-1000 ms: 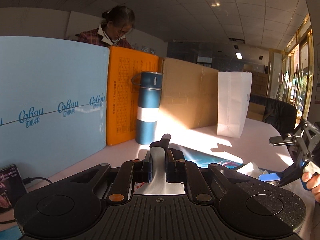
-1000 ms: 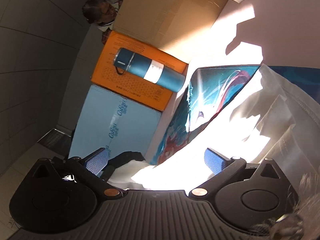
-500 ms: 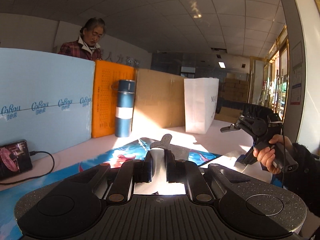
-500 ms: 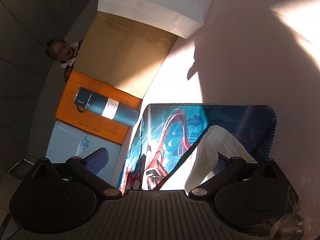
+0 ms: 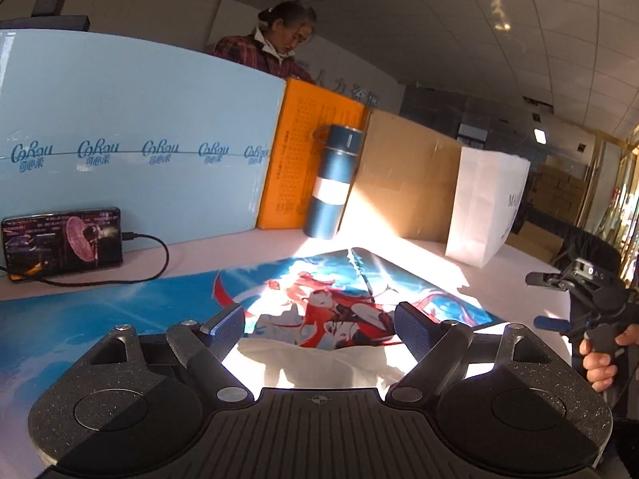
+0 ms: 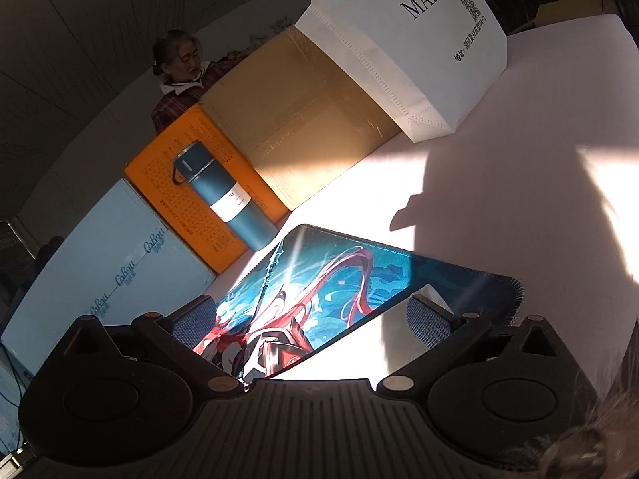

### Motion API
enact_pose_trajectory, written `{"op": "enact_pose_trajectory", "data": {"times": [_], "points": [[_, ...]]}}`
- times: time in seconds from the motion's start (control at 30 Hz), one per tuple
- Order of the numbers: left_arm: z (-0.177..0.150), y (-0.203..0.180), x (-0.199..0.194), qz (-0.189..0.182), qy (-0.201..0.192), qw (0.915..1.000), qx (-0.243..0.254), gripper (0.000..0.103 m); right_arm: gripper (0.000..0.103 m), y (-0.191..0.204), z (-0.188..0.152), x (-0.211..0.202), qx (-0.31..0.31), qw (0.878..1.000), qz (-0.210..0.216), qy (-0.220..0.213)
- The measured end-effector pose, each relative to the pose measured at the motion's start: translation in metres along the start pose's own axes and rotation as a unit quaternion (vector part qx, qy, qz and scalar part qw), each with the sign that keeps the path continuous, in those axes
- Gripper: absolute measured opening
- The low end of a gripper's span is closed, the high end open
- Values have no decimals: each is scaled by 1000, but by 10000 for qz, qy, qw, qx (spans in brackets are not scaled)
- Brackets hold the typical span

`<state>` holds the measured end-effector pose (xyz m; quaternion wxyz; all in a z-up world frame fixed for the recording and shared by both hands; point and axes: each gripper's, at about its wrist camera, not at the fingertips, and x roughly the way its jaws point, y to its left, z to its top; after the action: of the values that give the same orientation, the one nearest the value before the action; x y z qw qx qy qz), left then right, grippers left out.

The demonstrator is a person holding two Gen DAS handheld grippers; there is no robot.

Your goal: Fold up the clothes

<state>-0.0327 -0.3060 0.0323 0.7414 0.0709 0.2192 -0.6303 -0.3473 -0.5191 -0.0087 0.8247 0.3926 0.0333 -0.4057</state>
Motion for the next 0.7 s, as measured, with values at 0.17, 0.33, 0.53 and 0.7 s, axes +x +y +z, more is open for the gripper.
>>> {"op": "enact_pose_trajectory", "data": {"times": [0.17, 0.33, 0.53, 0.7], "points": [[-23, -23, 37, 190, 1083, 9925, 533, 86, 102, -13, -6, 15, 44, 9993, -78, 376], [-33, -16, 35, 346, 1102, 9924, 428, 92, 102, -29, -7, 13, 38, 9987, 262, 424], [-40, -14, -19, 897, 544, 9941, 281, 92, 102, -32, -11, -22, -437, 9988, 194, 100], [-62, 8, -64, 1258, 451, 9905, -316, 92, 102, -43, -27, -61, -700, 9972, -177, -179]]}}
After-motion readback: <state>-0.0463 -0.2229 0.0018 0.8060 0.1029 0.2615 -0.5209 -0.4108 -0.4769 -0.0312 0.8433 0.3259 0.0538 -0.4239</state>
